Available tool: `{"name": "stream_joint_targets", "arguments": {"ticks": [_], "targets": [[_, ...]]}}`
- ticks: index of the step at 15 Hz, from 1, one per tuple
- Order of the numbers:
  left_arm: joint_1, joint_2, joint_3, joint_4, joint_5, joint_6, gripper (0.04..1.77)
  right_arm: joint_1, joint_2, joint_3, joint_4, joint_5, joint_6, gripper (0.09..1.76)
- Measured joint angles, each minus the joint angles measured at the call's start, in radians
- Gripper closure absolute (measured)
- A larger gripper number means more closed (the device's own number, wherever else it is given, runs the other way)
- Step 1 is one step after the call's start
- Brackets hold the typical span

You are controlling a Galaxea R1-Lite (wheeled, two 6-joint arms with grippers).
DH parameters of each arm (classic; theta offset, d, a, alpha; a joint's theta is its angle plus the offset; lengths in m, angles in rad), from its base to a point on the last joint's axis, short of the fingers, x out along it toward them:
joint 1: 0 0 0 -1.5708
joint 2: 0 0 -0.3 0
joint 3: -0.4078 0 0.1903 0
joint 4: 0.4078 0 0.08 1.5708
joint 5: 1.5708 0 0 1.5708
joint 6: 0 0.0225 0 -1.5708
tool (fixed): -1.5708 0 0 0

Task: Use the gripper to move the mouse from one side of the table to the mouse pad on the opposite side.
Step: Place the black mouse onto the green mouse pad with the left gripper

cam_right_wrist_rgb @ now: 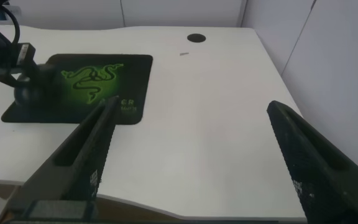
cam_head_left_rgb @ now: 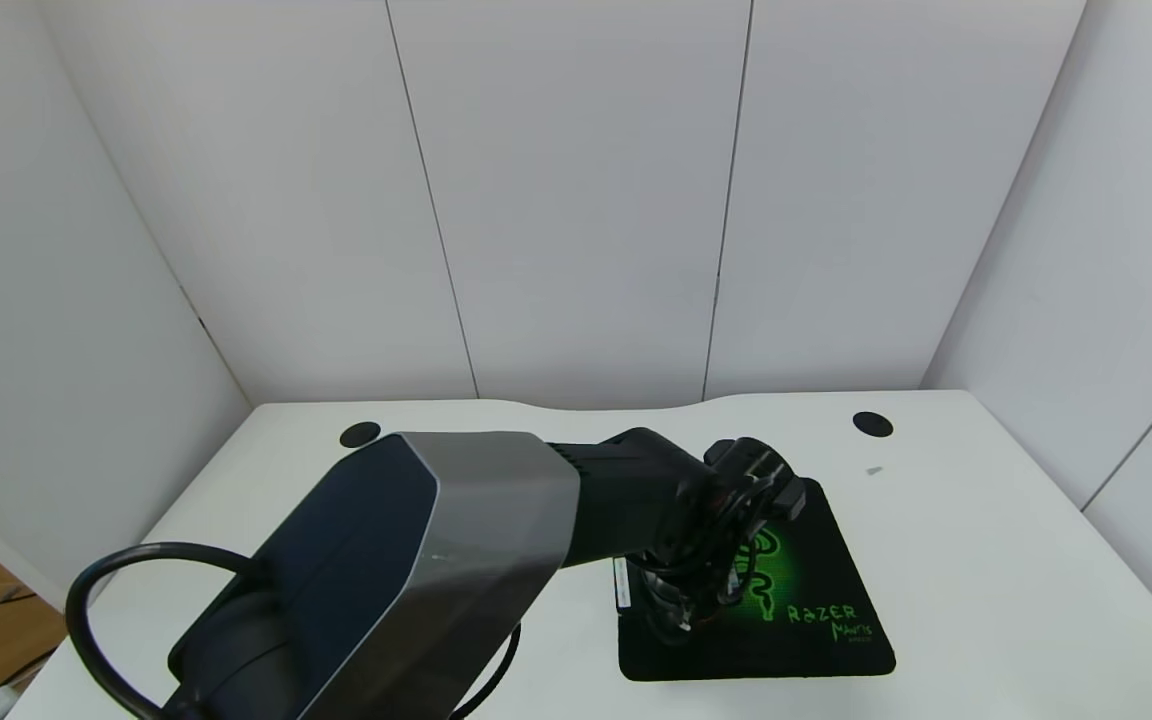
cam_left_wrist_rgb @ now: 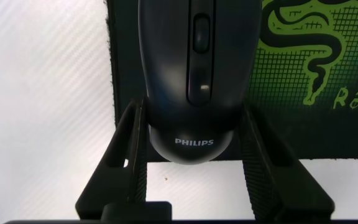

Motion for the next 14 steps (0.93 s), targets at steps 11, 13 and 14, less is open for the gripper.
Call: {"name": "stream_joint_targets", "arguments": {"ticks": [11, 13, 14], "targets": [[0.001, 0.022, -0.003, 0.016, -0.017, 0.008, 0.91, 0.000, 0.000, 0.000, 0.000, 0.000, 0.000, 0.14], [0.001, 0.030, -0.003, 0.011, -0.017, 0.007, 0.91, 0.000, 0.000, 0.000, 0.000, 0.000, 0.000, 0.14], [0.001, 0.033, -0.003, 0.010, -0.017, 0.007, 0.91, 0.000, 0.000, 0.000, 0.000, 0.000, 0.000, 0.14]]}}
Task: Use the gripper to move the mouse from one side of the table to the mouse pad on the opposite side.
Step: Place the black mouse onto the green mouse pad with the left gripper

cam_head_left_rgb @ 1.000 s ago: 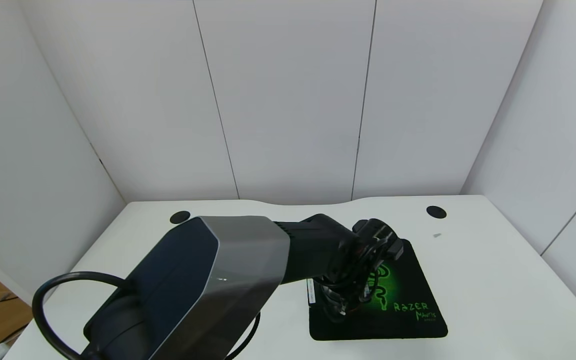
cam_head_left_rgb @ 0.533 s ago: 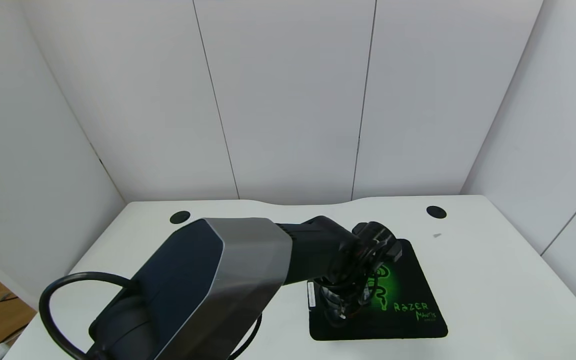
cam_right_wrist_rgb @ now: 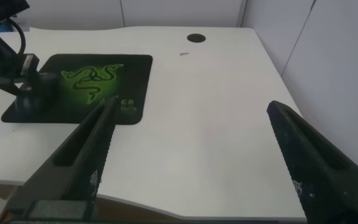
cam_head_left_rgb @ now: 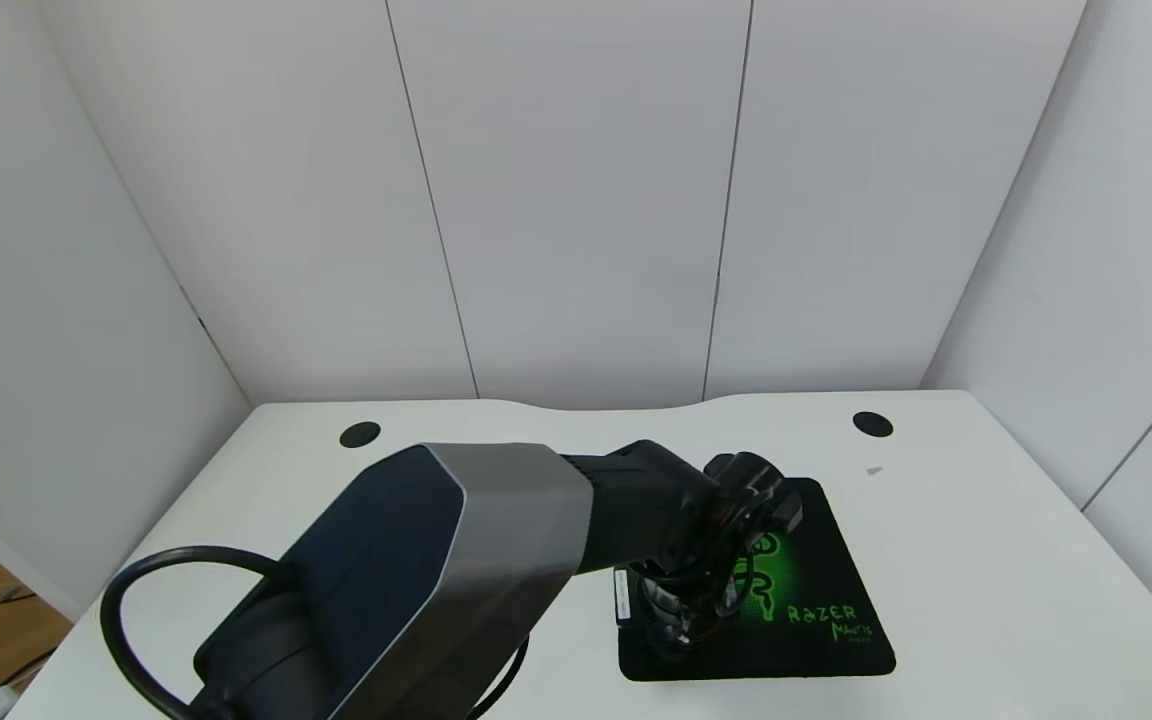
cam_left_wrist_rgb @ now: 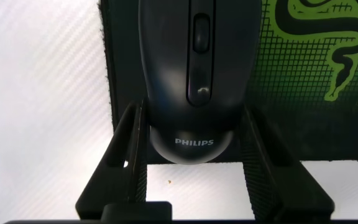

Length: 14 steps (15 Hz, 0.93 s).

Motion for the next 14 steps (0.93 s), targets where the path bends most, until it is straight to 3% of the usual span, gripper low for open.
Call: {"name": "stream_joint_targets", "arguments": {"ticks": [14], "targets": [[0.003, 0.016, 0.001, -0.013, 0.014, 0.004, 0.91, 0.000, 0.000, 0.000, 0.000, 0.000, 0.000, 0.14]]}}
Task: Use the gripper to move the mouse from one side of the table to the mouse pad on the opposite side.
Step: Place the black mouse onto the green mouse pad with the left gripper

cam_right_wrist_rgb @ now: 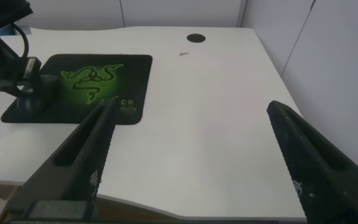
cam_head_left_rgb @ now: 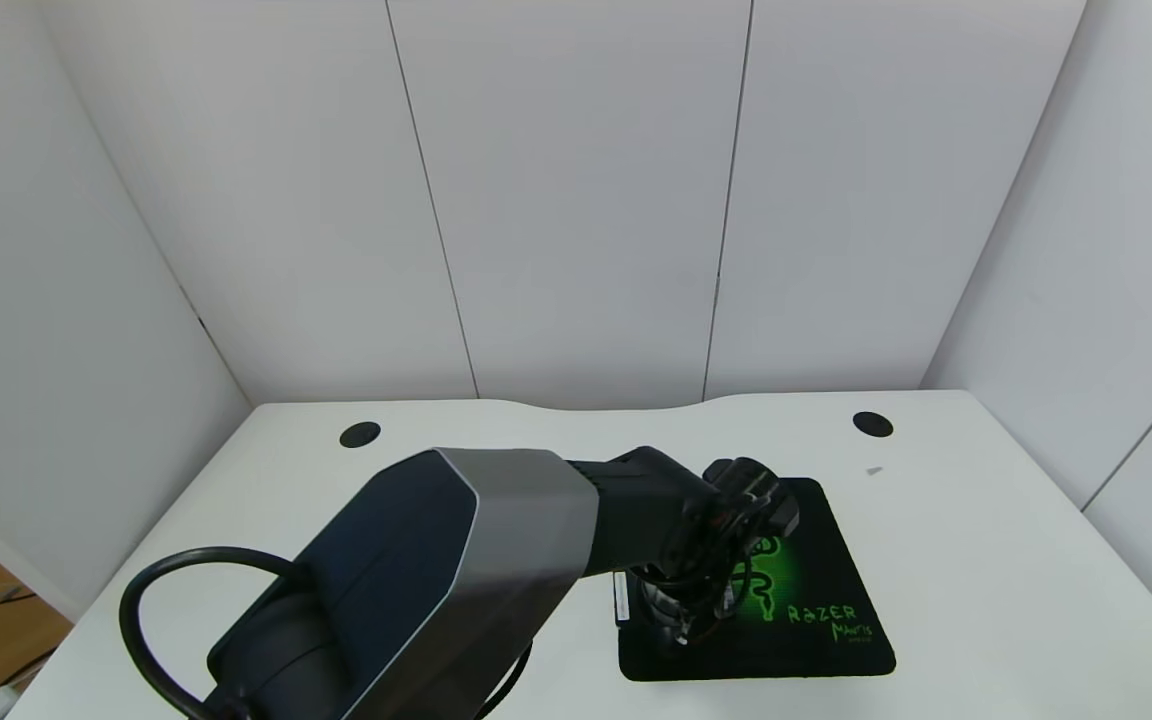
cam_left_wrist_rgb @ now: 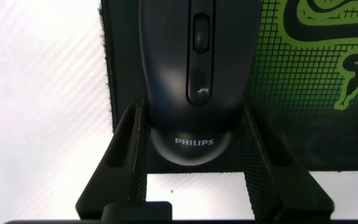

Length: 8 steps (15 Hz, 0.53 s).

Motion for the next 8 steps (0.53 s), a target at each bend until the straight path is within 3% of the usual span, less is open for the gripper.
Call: {"name": "stream_joint_targets", "arguments": {"ticks": [7, 8], "targets": [[0.000, 0.001, 0.001, 0.001, 0.000, 0.002, 0.91, 0.000, 0.000, 0.000, 0.000, 0.000, 0.000, 0.14], [0.000, 0.001, 0.001, 0.003, 0.000, 0.002, 0.82, 0.000, 0.000, 0.000, 0.000, 0.000, 0.000, 0.14]]}}
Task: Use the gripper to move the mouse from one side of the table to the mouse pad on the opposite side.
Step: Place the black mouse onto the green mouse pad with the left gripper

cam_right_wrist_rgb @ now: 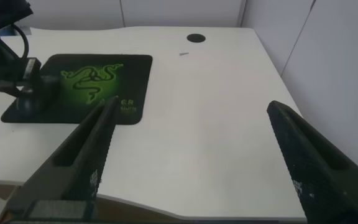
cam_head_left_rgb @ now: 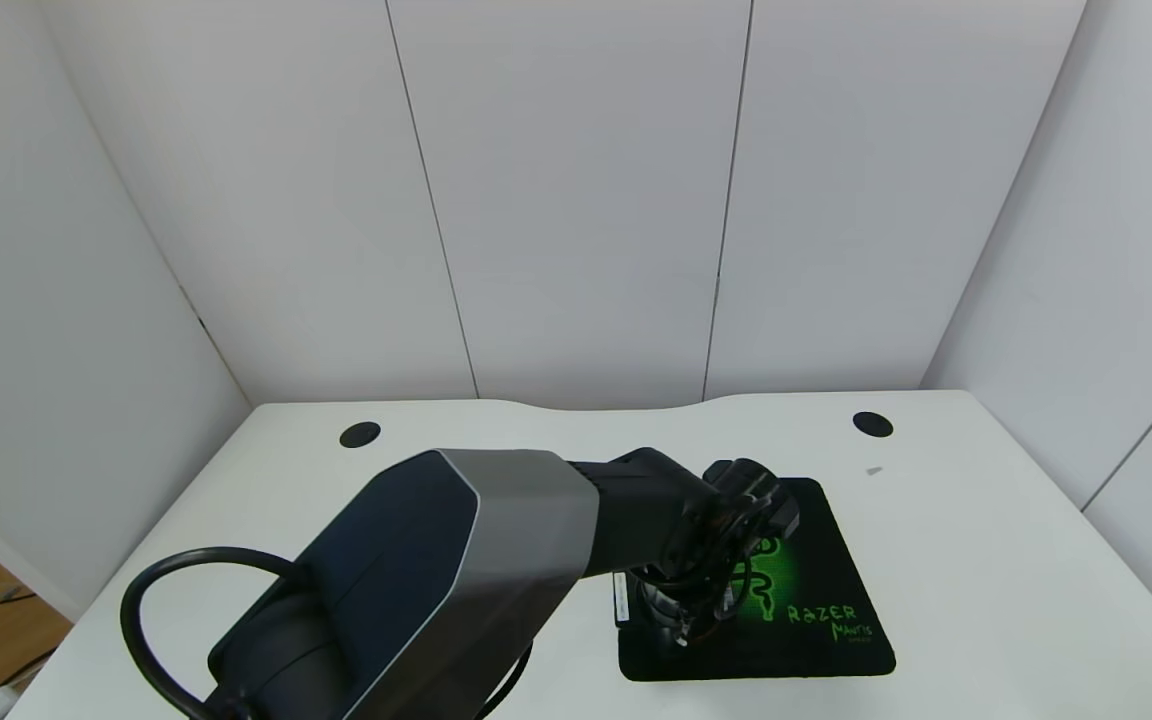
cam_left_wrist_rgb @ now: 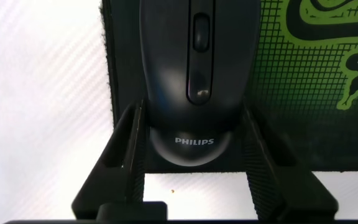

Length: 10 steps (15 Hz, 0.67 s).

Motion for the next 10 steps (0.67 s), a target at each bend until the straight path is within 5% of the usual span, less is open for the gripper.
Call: {"name": "stream_joint_targets", "arguments": {"ticks": [4, 10], "targets": [[0.000, -0.001, 0.000, 0.000, 0.000, 0.000, 0.53, 0.000, 0.000, 0.000, 0.000, 0.000, 0.000, 0.14], [0.000, -0.009, 0.000, 0.001, 0.002, 0.003, 0.30, 0.000, 0.000, 0.000, 0.000, 0.000, 0.000, 0.14]]}}
